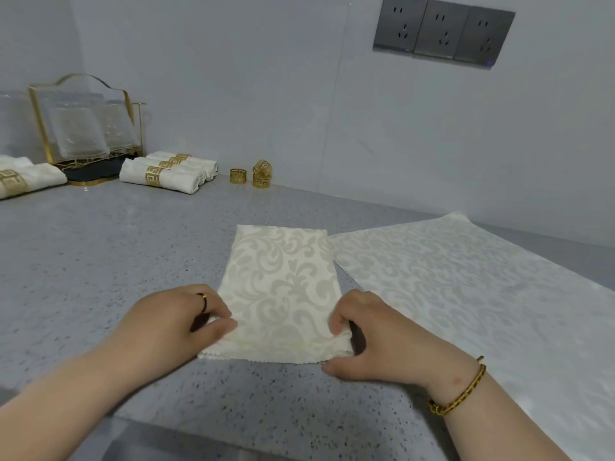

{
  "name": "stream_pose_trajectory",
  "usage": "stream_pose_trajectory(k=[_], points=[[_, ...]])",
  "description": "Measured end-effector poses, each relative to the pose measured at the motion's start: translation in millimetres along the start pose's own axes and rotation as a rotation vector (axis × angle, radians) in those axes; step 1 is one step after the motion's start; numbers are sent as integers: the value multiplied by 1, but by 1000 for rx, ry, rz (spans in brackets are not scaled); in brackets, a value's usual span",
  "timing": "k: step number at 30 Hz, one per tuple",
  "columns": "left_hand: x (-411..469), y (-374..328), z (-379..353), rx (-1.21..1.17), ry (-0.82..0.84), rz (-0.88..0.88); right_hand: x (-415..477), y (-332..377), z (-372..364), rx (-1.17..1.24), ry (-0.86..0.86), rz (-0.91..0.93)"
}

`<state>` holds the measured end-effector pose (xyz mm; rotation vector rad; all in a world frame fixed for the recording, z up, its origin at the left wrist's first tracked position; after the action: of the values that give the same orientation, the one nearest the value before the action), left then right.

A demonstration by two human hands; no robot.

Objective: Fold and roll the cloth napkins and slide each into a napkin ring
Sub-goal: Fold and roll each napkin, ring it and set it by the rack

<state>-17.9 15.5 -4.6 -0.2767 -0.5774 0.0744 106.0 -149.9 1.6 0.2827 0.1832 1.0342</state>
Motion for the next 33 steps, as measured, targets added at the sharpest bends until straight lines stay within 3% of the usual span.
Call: stream_pose_trajectory(k=[2, 6, 10, 17, 21, 25, 29, 33], points=[[-5, 1, 0, -79, 9, 11, 0, 4, 2, -44, -57, 41], [-11, -9, -2, -19, 26, -189, 2, 7, 7, -105, -163, 45], [-11, -18, -1, 158, 45, -262, 2, -3, 15, 24, -216, -51], [-2, -25, 0, 206, 16, -292, 8, -23, 17, 256, -163, -185], [6, -20, -6, 183, 0, -218, 10, -35, 18, 391, -169, -280], [22, -9, -11, -150, 143, 81, 11, -50, 18, 495, -186, -370], [41, 6, -24, -388, 162, 287, 12, -57, 17, 490, -200, -403], [53, 14, -31, -333, 87, 302, 14, -62, 15, 466, -213, -414]])
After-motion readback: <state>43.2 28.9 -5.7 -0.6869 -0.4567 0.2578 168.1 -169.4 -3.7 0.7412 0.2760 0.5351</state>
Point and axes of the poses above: each hand's wrist, its own x-axis towards the middle knuckle, its own z-axis out of the back of the hand, y = z × x, the point moved 8 cm from there along x, towards the middle knuckle, and after that the axes turned 9 degrees about -z, right-handed, at the moved point
